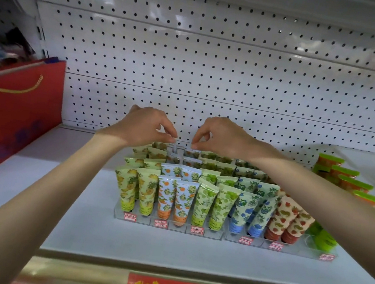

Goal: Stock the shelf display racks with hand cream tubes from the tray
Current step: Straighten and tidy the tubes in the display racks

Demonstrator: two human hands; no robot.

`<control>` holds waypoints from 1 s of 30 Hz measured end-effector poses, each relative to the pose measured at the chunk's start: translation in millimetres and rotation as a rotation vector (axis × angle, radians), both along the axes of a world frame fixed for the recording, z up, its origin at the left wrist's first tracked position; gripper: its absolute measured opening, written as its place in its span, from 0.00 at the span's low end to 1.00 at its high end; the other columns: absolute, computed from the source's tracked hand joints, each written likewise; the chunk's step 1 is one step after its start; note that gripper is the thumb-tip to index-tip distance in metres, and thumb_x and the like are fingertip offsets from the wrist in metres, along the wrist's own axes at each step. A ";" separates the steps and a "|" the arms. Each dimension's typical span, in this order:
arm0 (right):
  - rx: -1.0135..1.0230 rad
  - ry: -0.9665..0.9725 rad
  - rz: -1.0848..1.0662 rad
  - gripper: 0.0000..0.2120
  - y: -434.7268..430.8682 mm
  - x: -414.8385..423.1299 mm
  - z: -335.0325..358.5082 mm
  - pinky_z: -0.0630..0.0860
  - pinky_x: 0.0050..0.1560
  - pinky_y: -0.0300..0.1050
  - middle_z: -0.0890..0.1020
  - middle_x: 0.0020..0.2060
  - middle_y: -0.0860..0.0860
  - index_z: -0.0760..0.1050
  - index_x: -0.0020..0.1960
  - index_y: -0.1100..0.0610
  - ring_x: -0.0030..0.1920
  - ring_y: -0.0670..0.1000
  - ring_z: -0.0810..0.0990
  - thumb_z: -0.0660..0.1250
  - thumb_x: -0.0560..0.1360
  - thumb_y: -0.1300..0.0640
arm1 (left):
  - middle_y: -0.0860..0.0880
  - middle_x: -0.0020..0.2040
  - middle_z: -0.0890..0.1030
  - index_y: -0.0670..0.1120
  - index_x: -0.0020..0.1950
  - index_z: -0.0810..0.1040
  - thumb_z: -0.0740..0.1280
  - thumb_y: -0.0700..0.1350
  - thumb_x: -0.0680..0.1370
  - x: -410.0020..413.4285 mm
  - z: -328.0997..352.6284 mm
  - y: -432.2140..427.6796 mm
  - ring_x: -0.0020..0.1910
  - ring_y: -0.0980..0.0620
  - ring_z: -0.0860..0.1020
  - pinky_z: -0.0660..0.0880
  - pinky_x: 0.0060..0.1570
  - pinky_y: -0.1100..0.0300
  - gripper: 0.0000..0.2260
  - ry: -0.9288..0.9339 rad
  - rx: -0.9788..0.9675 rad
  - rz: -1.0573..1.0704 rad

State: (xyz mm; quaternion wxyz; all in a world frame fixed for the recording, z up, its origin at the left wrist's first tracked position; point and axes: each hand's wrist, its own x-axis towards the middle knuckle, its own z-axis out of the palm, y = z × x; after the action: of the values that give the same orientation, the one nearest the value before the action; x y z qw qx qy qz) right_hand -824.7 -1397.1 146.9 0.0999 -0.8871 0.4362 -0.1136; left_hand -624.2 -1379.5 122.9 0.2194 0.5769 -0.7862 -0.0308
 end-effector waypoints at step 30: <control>0.030 -0.019 -0.065 0.05 -14.1 0.2 -16.1 0.67 0.43 0.40 0.72 0.37 0.41 0.82 0.46 0.51 0.37 0.41 0.70 0.72 0.71 0.51 | 0.57 0.41 0.75 0.55 0.40 0.81 0.72 0.55 0.71 -17.6 9.9 -11.6 0.48 0.54 0.66 0.55 0.52 0.55 0.05 -0.198 0.039 0.061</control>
State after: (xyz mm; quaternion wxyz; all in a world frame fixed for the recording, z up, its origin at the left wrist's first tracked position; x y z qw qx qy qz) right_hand -824.5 -1411.2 130.8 0.1138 -0.8698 0.4652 -0.1187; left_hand -641.7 -1391.2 132.7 0.1301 0.6048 -0.7855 0.0180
